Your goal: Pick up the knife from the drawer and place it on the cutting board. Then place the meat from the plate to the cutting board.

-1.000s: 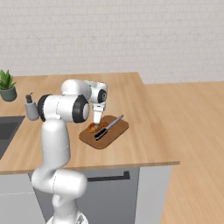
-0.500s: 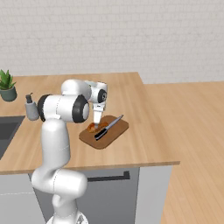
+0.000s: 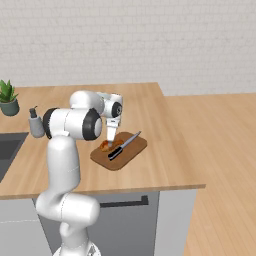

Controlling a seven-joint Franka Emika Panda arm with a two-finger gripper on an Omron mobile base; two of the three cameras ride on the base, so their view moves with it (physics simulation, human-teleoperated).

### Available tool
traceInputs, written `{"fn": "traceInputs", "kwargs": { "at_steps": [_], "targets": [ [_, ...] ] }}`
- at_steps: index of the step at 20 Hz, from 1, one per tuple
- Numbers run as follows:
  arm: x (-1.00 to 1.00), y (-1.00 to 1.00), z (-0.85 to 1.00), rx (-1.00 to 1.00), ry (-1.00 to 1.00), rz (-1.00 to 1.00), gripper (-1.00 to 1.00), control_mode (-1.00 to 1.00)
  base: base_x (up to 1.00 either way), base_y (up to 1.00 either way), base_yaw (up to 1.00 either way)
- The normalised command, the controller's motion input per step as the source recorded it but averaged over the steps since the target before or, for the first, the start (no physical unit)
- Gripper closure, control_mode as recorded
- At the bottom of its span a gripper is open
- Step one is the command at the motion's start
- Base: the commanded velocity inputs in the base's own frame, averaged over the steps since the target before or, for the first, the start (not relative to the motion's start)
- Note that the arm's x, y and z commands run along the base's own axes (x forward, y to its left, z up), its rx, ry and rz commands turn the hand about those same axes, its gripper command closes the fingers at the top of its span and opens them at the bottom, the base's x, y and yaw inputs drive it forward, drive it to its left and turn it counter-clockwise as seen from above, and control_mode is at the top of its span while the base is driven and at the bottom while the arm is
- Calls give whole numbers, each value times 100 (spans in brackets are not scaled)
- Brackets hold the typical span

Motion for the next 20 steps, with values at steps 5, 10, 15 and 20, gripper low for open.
{"fn": "traceInputs", "kwargs": {
  "at_steps": [5,10,15,20],
  "targets": [
    [0,0,0,0,0,0,-100,-100,0,0,0],
    [3,0,0,-1,-3,9,-100,-100,0,0,0],
    [0,0,5,0,-3,14,-100,-100,0,0,0],
    [0,0,15,0,-7,13,-100,-100,0,0,0]
  ]
}}
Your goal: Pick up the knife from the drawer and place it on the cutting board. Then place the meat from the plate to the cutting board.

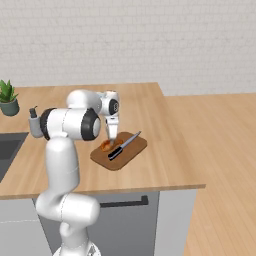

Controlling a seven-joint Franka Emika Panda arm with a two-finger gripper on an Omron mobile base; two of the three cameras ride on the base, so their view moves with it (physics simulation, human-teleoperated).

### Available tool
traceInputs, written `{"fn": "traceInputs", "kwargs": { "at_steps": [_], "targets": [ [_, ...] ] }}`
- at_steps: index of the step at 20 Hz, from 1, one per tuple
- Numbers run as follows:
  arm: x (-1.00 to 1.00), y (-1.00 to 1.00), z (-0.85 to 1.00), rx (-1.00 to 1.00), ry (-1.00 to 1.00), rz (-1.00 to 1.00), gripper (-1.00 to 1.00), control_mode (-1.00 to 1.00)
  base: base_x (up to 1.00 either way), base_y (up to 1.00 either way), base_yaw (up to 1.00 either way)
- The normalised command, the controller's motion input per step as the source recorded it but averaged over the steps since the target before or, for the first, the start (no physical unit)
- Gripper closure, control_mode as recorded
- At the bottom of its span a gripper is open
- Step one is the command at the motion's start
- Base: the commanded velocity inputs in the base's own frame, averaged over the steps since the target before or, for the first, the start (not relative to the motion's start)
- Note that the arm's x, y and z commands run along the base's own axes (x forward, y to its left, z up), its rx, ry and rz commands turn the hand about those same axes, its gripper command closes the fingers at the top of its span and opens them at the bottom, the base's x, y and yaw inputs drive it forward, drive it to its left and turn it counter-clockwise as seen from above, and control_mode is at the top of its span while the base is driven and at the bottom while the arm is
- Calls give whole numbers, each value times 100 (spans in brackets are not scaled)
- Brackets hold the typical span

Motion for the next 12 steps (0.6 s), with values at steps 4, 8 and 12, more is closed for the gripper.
{"fn": "traceInputs", "kwargs": {
  "at_steps": [4,8,12],
  "targets": [
    [0,0,35,0,-14,15,-100,-100,0,0,0],
    [-8,0,56,0,-16,13,-100,-100,0,0,0],
    [-71,2,54,0,-37,11,-100,-100,0,0,0]
  ]
}}
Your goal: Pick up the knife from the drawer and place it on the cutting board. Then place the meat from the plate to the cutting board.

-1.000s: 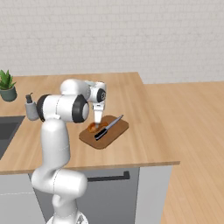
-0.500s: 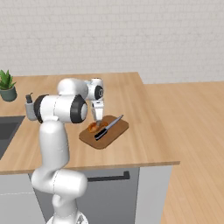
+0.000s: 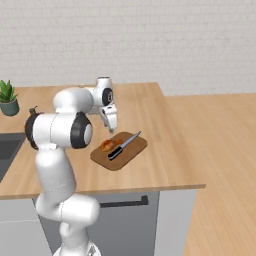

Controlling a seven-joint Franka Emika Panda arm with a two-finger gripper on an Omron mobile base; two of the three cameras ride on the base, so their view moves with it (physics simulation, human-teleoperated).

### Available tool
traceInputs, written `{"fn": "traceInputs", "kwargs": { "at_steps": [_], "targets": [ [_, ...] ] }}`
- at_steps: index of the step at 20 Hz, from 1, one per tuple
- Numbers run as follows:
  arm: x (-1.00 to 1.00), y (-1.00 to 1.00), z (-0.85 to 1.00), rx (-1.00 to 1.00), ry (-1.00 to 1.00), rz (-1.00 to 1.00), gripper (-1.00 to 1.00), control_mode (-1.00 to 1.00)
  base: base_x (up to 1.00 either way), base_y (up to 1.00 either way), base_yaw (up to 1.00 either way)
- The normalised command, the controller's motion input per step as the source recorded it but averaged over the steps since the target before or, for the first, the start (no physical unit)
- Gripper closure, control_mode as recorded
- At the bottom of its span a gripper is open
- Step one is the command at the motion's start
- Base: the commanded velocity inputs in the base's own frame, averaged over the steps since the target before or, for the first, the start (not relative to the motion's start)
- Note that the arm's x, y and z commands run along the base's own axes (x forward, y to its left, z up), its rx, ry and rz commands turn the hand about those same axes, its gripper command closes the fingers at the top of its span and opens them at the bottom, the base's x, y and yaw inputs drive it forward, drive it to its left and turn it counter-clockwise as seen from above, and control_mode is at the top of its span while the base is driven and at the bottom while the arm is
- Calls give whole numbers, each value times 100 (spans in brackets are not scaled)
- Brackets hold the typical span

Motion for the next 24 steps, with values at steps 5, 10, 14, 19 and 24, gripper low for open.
{"fn": "traceInputs", "kwargs": {
  "at_steps": [5,10,14,19,24],
  "targets": [
    [-100,13,31,0,-66,9,-100,-100,0,0,0],
    [-100,25,43,-7,-71,9,-100,-100,0,0,0],
    [-91,71,86,-13,-26,17,-100,-100,0,0,0],
    [-60,94,94,-28,0,21,-100,-100,0,0,0],
    [-22,100,81,-45,23,18,-100,-100,0,0,0]
  ]
}}
